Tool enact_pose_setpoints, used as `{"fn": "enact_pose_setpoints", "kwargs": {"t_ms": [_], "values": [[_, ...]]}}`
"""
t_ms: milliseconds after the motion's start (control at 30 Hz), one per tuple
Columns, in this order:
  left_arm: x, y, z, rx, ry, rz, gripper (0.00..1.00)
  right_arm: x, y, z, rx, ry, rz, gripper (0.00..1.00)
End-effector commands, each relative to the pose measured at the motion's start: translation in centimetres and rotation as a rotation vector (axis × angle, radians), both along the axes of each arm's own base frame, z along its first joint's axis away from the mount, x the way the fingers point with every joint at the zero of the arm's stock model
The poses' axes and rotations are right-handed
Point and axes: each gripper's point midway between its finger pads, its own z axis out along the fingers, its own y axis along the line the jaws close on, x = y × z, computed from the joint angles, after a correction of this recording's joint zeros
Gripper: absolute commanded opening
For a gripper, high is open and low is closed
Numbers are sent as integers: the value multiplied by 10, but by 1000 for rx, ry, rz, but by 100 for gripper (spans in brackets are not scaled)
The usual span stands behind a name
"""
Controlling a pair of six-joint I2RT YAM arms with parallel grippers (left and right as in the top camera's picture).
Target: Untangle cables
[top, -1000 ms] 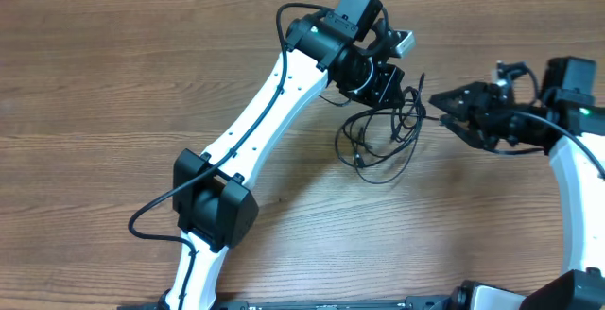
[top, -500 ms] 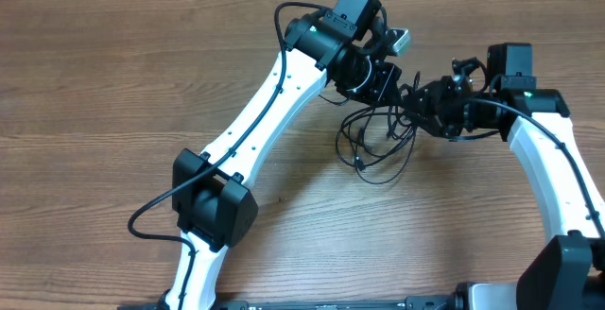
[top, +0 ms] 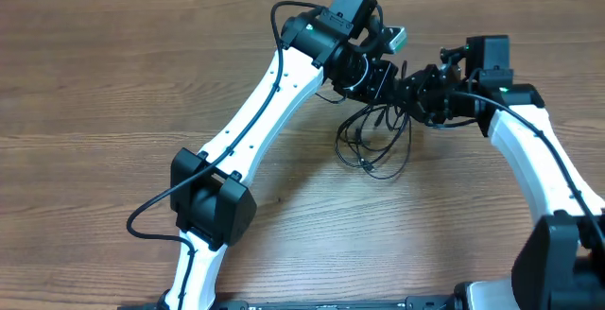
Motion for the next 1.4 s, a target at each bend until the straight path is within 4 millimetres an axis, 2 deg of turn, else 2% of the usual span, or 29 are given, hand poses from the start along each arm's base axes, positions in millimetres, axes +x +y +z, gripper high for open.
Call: {"fn": "enact_pose_setpoints", "kwargs": {"t_ms": [0, 67, 133, 267, 367, 533, 567, 633, 700, 833, 933, 1067, 1133, 1200, 1233, 1267, 1333, 1367], "values": [[-13, -12, 15, -66, 23, -44, 4, 2, 9, -13, 4, 20, 19, 16], [-12, -12, 14, -65, 22, -42, 4, 3, 12, -8, 24, -8, 47, 4], [-9, -9, 13, -52, 15, -31, 4, 3, 21, 8, 90, -71, 110, 4], [1, 5, 2, 26, -7, 20, 4, -1, 13, 30, 126, -133, 133, 4], [13, 29, -14, 159, -34, 91, 4, -7, -4, 54, 157, -184, 121, 4], [25, 75, -35, 381, -65, 190, 4, -24, -43, 114, 284, -324, 103, 4], [26, 82, -38, 408, -66, 200, 4, -27, -49, 121, 304, -344, 98, 4], [26, 94, -41, 462, -70, 209, 4, -37, -77, 144, 368, -404, 70, 4], [26, 95, -42, 469, -82, 187, 4, -40, -92, 150, 396, -422, 50, 4], [26, 94, -42, 469, -96, 167, 4, -41, -116, 149, 388, -431, -16, 4], [26, 95, -42, 469, -98, 162, 4, -39, -134, 138, 335, -407, -93, 4], [26, 93, -41, 461, -103, 156, 4, -38, -156, 104, 182, -305, -215, 4], [23, 86, -37, 421, -112, 108, 4, -41, -168, 81, 73, -225, -270, 4], [20, 77, -29, 364, -125, 62, 4, -46, -171, 68, 7, -177, -283, 4], [18, 72, -24, 331, -133, 42, 4, -47, -170, 67, -2, -180, -269, 6], [17, 68, -19, 301, -141, 30, 4, -48, -166, 68, 0, -189, -248, 12], [16, 56, 3, 206, -171, 13, 4, -48, -152, 75, 32, -238, -173, 31], [14, 52, 13, 168, -185, 6, 4, -49, -145, 78, 51, -252, -145, 36]]}}
